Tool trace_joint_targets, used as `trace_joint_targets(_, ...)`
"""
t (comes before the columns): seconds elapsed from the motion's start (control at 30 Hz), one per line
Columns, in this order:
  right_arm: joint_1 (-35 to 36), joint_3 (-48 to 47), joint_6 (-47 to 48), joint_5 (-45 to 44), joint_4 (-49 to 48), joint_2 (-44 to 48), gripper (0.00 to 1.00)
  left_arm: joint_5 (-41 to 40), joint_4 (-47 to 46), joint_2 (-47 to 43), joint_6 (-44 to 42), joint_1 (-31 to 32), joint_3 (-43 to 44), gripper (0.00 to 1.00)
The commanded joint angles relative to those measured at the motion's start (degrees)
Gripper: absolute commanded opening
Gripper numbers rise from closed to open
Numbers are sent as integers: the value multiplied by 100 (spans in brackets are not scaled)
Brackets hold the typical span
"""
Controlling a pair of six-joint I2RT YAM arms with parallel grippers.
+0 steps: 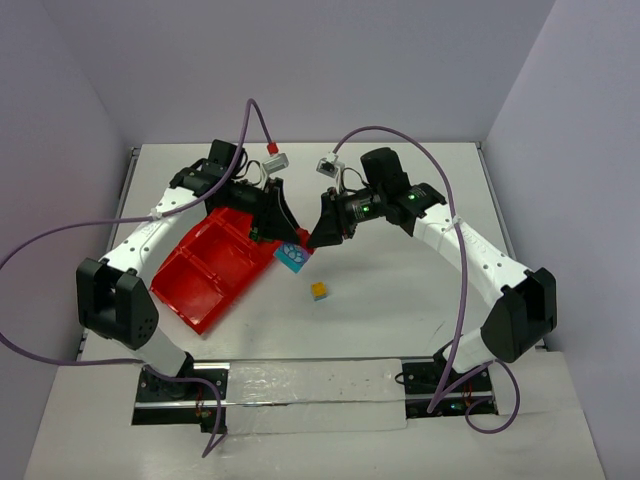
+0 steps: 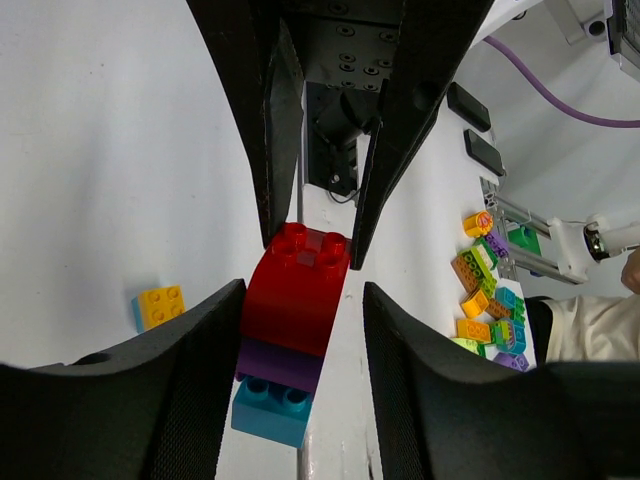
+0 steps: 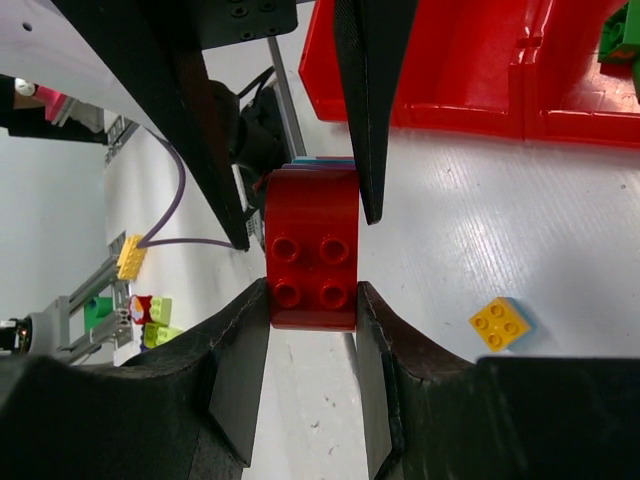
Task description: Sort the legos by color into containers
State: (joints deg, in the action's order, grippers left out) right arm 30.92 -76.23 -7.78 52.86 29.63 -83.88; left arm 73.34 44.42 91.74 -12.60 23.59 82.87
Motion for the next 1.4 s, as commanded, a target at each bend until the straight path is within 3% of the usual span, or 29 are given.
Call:
trace_joint_targets(0.0, -17, -287, -14, 29, -118, 4, 25, 260, -30, -26, -155, 67, 263, 56)
trace_joint_targets(0.2, -21, -287, -57, 18, -170, -11, 25, 293, 41, -51, -231, 75, 267, 44)
trace_joint_targets(0.33, -24, -278, -77, -23, -186, -32, 26, 311, 159, -24, -333, 75, 293, 14)
trace_joint_targets(0.4, -24, -280, -104, -61, -184, -25, 35, 293, 210, -18, -357, 75, 310, 0)
trace_joint_targets(0.43, -24, -287, -119, -117, -177, -32, 42, 286, 225, -25, -357, 75, 317, 0)
trace_joint_targets(0.47, -24, -287, -136, -144, -168, -32, 60, 269, 199, -34, -330, 75, 317, 0)
trace_joint_targets(0.53, -24, -314, -159, -274, -128, -19, 80, 232, 122, -56, -250, 75, 313, 0)
trace_joint_targets(0.67, -86, -382, -199, -707, 36, 78, 93, -102, -390, -185, 486, 35, 220, 0)
trace_joint_targets(0.8, -300, -315, -275, -992, 102, 447, 95, -374, -1344, -467, 1344, -176, -20, 0)
trace_joint_targets(0.9, -415, -124, -390, -1216, -21, 748, 95, -703, -2533, -791, 2932, -478, -482, 0)
trace_joint_targets(0.97, -502, 208, -572, -1265, -299, 1045, 95, -1025, -4226, -1029, 4715, -741, -952, 0)
trace_joint_targets(1.07, -542, 566, -909, -1209, -804, 1225, 95, -1324, -5393, -1253, 5816, -812, -1438, 0)
trace_joint_targets(1.17, -534, 1213, -1869, -831, -2149, 1340, 94, -2010, -6679, -1555, 7127, -804, -2062, 0)
trace_joint_targets(1.27, -434, 1514, -2704, -834, -3325, 1350, 92, -2557, -6782, -1763, 7445, -804, -2272, 0)
trace_joint_targets(1.37, -252, 1548, -2983, -1068, -3739, 1229, 92, -2971, -6634, -1896, 7465, -804, -2302, 0)
